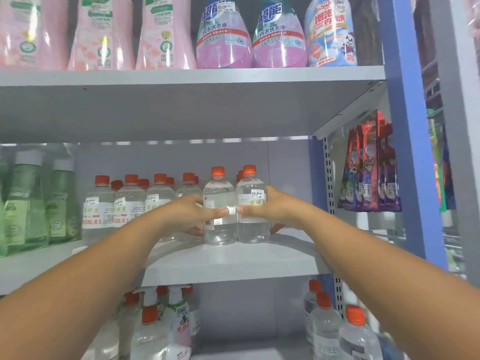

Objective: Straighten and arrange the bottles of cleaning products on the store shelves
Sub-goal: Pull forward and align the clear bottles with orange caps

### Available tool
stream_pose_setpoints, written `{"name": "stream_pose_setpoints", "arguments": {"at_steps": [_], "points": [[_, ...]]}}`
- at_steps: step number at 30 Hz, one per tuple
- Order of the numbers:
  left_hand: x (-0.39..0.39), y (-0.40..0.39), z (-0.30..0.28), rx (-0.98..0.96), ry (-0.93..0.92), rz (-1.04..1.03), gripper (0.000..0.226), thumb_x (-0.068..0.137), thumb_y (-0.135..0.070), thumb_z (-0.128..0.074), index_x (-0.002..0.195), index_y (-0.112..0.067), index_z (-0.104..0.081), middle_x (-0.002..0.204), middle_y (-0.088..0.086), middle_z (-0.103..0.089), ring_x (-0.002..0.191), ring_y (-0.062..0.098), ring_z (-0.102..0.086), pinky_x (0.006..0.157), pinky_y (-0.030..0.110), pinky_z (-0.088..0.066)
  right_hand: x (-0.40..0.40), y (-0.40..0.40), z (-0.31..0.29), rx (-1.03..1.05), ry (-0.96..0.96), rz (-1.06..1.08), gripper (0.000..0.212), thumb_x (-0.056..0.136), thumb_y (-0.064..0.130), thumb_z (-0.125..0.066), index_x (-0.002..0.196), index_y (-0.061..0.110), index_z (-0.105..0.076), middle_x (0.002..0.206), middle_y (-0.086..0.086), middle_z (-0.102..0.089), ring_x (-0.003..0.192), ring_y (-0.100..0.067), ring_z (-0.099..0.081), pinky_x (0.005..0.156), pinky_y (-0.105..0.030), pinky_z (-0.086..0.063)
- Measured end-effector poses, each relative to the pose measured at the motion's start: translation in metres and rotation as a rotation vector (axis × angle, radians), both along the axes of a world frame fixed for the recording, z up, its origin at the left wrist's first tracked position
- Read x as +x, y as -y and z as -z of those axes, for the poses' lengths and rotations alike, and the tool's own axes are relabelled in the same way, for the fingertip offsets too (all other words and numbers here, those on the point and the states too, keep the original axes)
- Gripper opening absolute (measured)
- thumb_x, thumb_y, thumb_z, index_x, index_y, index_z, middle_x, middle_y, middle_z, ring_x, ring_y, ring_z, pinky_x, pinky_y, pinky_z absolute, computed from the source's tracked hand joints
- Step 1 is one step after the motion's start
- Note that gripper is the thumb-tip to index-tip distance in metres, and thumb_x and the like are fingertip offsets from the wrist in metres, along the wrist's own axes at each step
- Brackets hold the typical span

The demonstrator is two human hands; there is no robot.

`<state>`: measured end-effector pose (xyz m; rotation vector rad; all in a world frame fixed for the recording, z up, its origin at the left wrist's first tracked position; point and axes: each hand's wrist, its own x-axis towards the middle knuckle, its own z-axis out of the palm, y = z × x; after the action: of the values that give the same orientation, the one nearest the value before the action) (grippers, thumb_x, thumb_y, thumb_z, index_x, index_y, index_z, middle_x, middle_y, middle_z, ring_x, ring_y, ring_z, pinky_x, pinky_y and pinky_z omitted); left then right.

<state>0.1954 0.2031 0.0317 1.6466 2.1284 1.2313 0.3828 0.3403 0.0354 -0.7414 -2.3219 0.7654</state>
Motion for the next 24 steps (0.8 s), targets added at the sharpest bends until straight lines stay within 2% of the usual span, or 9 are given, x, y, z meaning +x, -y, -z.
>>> {"name": "stream_pose_setpoints", "arguments": {"at_steps": [2,3,6,9,10,12,15,20,24], "points": [[-0.005,0.002,-0.008,-0.068,0.006,0.039,0.041,0.082,-0.056,-0.077,0.11,-0.029,-0.065,0.106,-0.003,-0.074,0.09,0.016,-0.076,0.083,0.033,-0.063,0.007,-0.005,-0.02,-0.022,0.111,-0.011,0.079,0.078,0.072,-0.072,0.136,0.02,-0.054,0.123,-0.002,-0.071,0.105,-0.024,-0.073,0.085,-0.045,-0.064],[-0.009,0.0,-0.011,-0.052,0.013,0.039,0.047,0.081,-0.061,-0.075,0.113,-0.028,-0.065,0.11,-0.003,-0.073,0.092,0.017,-0.075,0.086,0.037,-0.063,0.011,-0.007,-0.033,-0.02,0.112,-0.007,0.081,0.081,0.074,-0.067,0.137,0.018,-0.051,0.126,-0.004,-0.069,0.106,-0.024,-0.072,0.085,-0.043,-0.063],[-0.013,-0.011,-0.014,0.179,0.011,-0.068,0.069,0.076,-0.081,-0.062,0.12,-0.027,-0.06,0.12,-0.005,-0.066,0.092,0.015,-0.072,0.09,0.042,-0.06,0.017,-0.018,-0.058,0.004,-0.085,-0.023,0.068,0.089,0.068,-0.063,0.13,0.014,-0.062,0.12,-0.004,-0.071,0.104,-0.023,-0.072,0.089,-0.045,-0.063],[0.0,-0.014,-0.03,0.272,-0.012,-0.063,0.05,0.083,-0.075,-0.061,0.113,-0.035,-0.055,0.11,-0.018,-0.059,0.096,0.008,-0.064,0.072,0.025,-0.056,0.009,-0.031,-0.049,-0.018,-0.25,-0.091,0.046,0.092,0.055,-0.069,0.121,0.02,-0.072,0.111,-0.001,-0.078,0.106,-0.023,-0.073,0.09,-0.04,-0.062],[0.002,-0.016,-0.037,0.238,-0.05,-0.069,0.046,0.084,-0.073,-0.062,0.111,-0.036,-0.056,0.107,-0.02,-0.058,0.095,0.009,-0.064,0.072,0.027,-0.057,0.004,-0.035,-0.043,-0.03,-0.276,-0.111,0.044,0.092,0.053,-0.07,0.121,0.02,-0.073,0.111,0.001,-0.078,0.108,-0.023,-0.073,0.092,-0.039,-0.06],[0.001,-0.02,-0.045,0.173,-0.103,-0.094,0.043,0.088,-0.065,-0.064,0.114,-0.031,-0.062,0.111,-0.014,-0.062,0.096,0.013,-0.066,0.09,0.038,-0.057,0.0,-0.036,-0.036,-0.02,-0.268,-0.133,0.04,0.092,0.051,-0.071,0.119,0.021,-0.075,0.112,0.003,-0.079,0.11,-0.022,-0.072,0.096,-0.041,-0.058],[-0.006,-0.021,-0.042,0.135,-0.091,-0.112,0.041,0.095,-0.053,-0.059,0.119,-0.021,-0.067,0.119,-0.005,-0.062,0.095,0.014,-0.064,0.103,0.045,-0.047,-0.001,-0.035,-0.031,-0.002,-0.236,-0.17,0.033,0.095,0.046,-0.068,0.117,0.023,-0.076,0.113,0.005,-0.078,0.11,-0.017,-0.072,0.098,-0.04,-0.056],[-0.006,-0.023,-0.037,0.203,-0.032,-0.014,0.037,0.086,-0.061,-0.071,0.108,-0.031,-0.069,0.111,-0.015,-0.069,0.099,0.006,-0.064,0.081,0.029,-0.048,-0.005,-0.031,-0.026,0.015,-0.281,-0.124,0.039,0.091,0.05,-0.072,0.116,0.02,-0.074,0.109,0.004,-0.079,0.104,-0.017,-0.074,0.099,-0.044,-0.057],[0.003,-0.03,-0.03,0.27,-0.068,-0.061,0.039,0.084,-0.067,-0.069,0.106,-0.035,-0.063,0.099,-0.022,-0.06,0.089,0.001,-0.056,0.086,0.033,-0.041,-0.008,-0.027,-0.024,0.049,-0.3,-0.067,0.049,0.087,0.058,-0.072,0.119,0.022,-0.069,0.111,0.007,-0.076,0.103,-0.012,-0.072,0.092,-0.036,-0.058]]}}
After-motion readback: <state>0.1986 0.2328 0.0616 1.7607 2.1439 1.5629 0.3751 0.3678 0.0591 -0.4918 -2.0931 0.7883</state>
